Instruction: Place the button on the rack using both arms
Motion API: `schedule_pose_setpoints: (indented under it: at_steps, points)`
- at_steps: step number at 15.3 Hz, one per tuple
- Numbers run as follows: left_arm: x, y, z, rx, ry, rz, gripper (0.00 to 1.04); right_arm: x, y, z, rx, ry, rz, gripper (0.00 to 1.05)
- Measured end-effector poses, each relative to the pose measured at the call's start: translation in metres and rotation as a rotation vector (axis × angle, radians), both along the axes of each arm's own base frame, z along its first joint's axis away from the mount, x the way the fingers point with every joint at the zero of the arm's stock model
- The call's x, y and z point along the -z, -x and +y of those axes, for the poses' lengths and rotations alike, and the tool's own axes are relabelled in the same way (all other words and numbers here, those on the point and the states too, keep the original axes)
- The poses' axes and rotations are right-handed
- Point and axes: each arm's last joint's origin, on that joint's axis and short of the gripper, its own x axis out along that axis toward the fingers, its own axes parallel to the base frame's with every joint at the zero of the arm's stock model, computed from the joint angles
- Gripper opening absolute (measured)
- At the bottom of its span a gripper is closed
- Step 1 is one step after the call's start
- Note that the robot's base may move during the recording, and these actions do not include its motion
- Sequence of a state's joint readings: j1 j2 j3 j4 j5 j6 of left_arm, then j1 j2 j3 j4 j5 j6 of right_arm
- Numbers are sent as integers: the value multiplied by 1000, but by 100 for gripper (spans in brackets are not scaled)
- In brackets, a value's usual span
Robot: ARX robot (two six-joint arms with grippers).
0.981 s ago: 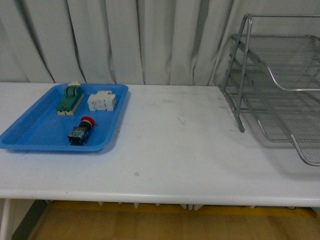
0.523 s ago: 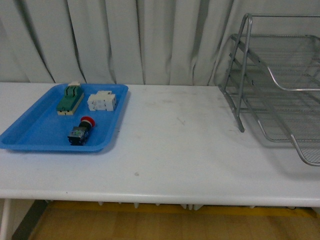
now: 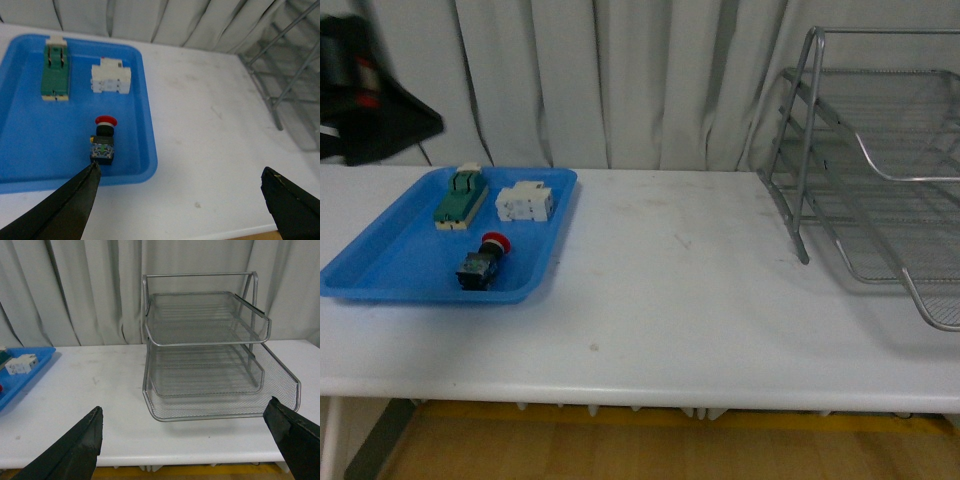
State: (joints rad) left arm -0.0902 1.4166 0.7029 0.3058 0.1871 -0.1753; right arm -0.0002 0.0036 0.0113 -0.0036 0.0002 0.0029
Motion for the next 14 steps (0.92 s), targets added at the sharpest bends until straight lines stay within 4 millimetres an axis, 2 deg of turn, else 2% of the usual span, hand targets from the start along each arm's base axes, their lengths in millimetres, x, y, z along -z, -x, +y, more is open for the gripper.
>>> schedule_pose_setpoints:
  at_steps: [3,6,9,12,14]
  points:
    - [8,-25,-6,14,-14,55,98,0,0,0,0,0,0,98]
    - [43,-95,-29,57,-106,217,98,0,0,0,0,0,0,98]
    - [68,-141,-42,70,-265,283,98,0,0,0,0,0,0,98]
    - [93,-169,-16,-6,-372,361,98,0,0,0,0,0,0,98]
    - [113,-175,7,-47,-383,426,98,0,0,0,0,0,0,98]
